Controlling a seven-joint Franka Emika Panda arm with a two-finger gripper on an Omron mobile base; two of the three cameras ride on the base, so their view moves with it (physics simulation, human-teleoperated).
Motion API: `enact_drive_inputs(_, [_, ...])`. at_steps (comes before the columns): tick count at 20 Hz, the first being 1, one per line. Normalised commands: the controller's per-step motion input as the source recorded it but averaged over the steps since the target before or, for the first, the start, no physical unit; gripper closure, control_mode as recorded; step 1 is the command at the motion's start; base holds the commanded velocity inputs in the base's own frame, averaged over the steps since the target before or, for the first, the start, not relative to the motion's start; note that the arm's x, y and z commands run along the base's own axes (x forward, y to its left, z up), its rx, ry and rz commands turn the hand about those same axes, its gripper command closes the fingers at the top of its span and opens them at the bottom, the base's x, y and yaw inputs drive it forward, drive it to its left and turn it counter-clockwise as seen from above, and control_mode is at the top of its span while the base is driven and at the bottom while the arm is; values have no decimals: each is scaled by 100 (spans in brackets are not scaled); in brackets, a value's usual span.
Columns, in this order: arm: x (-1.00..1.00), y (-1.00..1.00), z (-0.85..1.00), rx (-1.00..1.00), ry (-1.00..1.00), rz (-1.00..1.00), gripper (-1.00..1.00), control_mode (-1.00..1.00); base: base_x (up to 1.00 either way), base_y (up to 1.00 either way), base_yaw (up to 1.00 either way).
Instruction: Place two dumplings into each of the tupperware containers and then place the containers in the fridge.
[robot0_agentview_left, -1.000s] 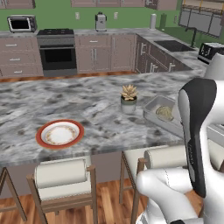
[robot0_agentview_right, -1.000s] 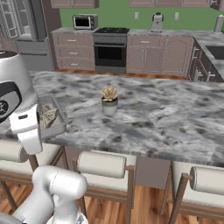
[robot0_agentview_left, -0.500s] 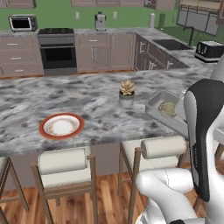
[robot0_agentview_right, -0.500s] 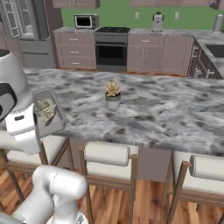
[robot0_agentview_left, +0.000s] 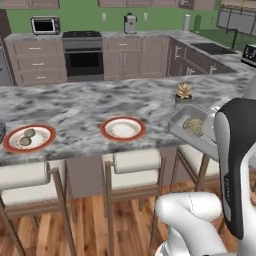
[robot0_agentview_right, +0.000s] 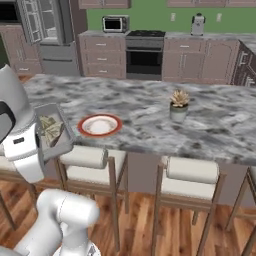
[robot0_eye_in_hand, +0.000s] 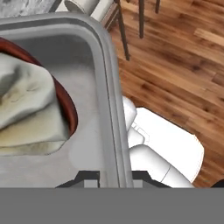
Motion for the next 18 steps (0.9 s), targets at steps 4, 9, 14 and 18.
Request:
enact_drive_inputs(4, [0,0,0,0,0,0,100,100,0,100,0])
enact_drive_inputs(9, [0,0,0,0,0,0,100,100,0,100,0])
enact_drive_inputs(14, [0,0,0,0,0,0,100,100,0,100,0])
enact_drive_inputs(18, [0,0,0,0,0,0,100,100,5,100,0])
